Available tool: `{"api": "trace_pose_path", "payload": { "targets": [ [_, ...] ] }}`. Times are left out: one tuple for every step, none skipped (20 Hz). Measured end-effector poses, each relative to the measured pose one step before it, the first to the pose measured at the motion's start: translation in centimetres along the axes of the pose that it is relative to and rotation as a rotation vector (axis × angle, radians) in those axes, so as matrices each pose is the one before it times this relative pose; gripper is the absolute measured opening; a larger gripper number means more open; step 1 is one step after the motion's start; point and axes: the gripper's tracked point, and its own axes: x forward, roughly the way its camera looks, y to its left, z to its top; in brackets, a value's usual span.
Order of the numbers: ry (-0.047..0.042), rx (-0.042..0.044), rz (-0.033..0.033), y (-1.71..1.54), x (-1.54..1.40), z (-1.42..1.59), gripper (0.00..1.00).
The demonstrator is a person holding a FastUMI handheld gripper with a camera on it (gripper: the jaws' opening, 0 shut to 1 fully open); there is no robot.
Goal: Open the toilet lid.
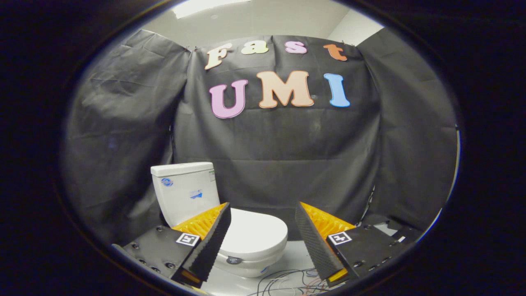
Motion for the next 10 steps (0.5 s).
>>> {"api": "trace_pose_path", "payload": {
  "targets": [
    [0.00782,0.00257,0.00153,0.037,0.231,0.267,0.97],
    [-0.02093,-0.00268,-0.00317,0.099,0.075,0.218,0.97],
    [-0.02830,-0.01065,0.00106,0.117,0.432,0.383,0.97],
    [-0.01477,-0.02070,-0.00015,0.243,0.942,0.505,0.97],
    [0.00122,-0.02599,0.00109,0.405,1.257,0.247,0.97],
    [0.01577,-0.03136,0.00543,0.563,1.613,-0.223,0.97],
    [0.01090,-0.03433,0.00686,0.491,0.887,-0.255,0.97],
    [0.00838,-0.03695,0.01349,0.659,0.188,-0.184,0.97],
    [0.00071,-0.02245,-0.00276,0.434,0.462,0.056,0.97],
    [-0.00402,0.02062,0.02099,0.950,0.634,0.117,0.97]
  ]
}}
